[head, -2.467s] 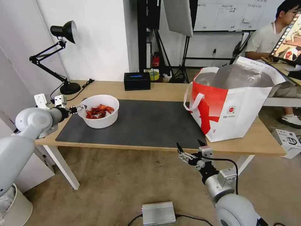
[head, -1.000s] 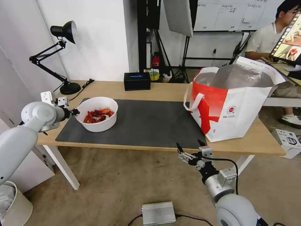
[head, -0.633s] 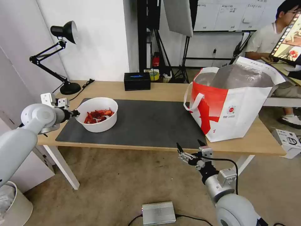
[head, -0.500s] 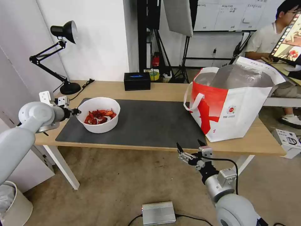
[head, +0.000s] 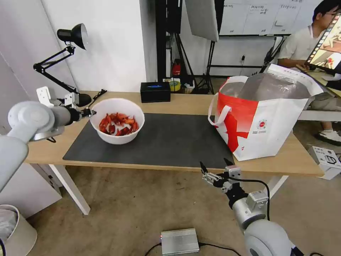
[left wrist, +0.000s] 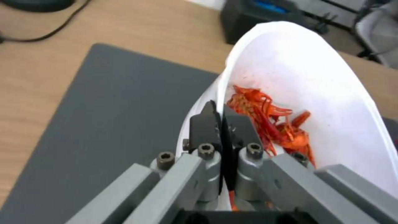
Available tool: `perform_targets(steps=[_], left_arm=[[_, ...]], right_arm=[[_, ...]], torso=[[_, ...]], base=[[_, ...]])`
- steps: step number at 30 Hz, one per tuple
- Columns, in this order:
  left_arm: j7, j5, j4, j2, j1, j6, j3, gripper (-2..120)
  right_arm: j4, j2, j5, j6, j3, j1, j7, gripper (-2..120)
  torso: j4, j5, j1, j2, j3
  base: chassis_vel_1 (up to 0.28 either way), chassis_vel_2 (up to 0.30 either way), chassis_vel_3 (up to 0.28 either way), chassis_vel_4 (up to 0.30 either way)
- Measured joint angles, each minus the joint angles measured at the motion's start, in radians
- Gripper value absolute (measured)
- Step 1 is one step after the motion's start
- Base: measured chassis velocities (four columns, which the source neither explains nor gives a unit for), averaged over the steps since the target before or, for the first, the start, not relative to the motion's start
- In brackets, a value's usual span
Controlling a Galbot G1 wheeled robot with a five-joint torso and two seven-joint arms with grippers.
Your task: Pick up the trash from the table and place it into the takeout bag.
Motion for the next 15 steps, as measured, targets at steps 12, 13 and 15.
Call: perform_targets(steps=[12, 13, 15], left_arm=[[-0.027, -0.111, -0.074, -0.039, -0.097, -0.025, 0.048, 0], [-0.028, -0.118, -0.078, -0.050, -0.110, -0.029, 0.059, 0], [-0.028, -0.120, -0.079, -0.058, -0.117, -0.033, 0.064, 0]], right_arm=[[0.000, 0.000, 0.000, 0.000, 0.000, 0.000, 0.000, 100], [0.000, 0.000, 0.000, 0.000, 0.000, 0.000, 0.000, 100], [0.000, 0.000, 0.000, 0.000, 0.000, 0.000, 0.000, 100]], torso=[[-0.0001, 0.0001, 0.000, 0.000, 0.000], [-0.0001, 0.0001, 0.000, 0.000, 0.000], [0.0000, 0.0002, 0.000, 0.000, 0.000]], base=[[0.000, 0.000, 0.000, 0.000], [0.000, 0.000, 0.000, 0.000], [0.000, 0.000, 0.000, 0.000]])
